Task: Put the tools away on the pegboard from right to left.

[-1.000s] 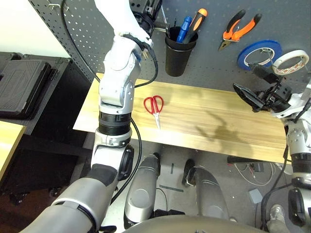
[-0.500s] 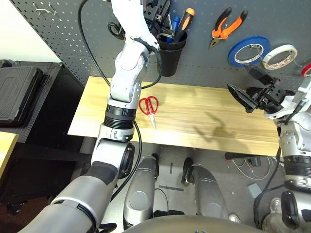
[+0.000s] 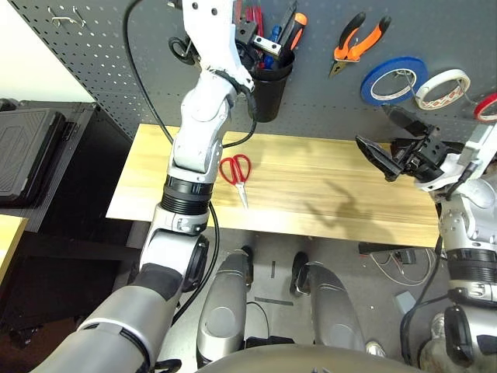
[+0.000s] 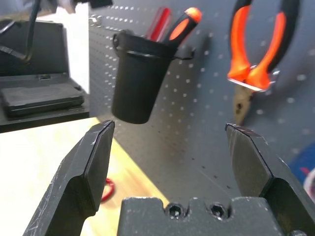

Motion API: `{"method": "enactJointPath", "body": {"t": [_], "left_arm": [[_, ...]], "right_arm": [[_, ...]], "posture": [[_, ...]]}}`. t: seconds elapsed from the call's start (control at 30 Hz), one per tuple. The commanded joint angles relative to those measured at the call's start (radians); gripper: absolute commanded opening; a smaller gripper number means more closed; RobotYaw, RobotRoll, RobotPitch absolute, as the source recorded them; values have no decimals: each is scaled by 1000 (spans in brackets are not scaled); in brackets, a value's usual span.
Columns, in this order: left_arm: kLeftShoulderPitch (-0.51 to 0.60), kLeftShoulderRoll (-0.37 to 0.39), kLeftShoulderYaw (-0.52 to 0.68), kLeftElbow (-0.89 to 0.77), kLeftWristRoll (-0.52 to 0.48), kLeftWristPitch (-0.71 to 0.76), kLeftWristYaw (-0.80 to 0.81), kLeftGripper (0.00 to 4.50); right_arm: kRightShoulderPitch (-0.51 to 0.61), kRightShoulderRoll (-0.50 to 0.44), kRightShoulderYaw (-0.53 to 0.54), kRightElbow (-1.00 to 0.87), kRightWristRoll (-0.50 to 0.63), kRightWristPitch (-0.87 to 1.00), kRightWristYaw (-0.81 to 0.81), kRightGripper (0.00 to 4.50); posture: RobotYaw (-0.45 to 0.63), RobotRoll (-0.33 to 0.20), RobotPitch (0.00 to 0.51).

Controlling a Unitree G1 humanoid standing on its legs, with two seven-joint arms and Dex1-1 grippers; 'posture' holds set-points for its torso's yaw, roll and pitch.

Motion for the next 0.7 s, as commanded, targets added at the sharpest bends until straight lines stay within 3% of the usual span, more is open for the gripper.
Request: {"method": "enactJointPath", "body": {"t": [0.03,0.17,0.4,0.7], "left_arm": [[39,39,-2,-141,-11,98,-34,4480],[109,82,7,-292,-39,239,-53,4480],[347,117,-32,-442,-52,343,-88,4480],[625,91,-66,-432,-19,319,-56,4480]], "right_arm": [[61,-2,31,-41,-14,23,11,4500],[107,-11,66,-58,-50,25,8,4500],[196,-40,168,-129,-155,117,-43,4500],[191,-41,264,-114,-305,176,-142,4500]], "posture": [[205,0,263],[230,0,272],[271,0,291],[288,0,298]]}}
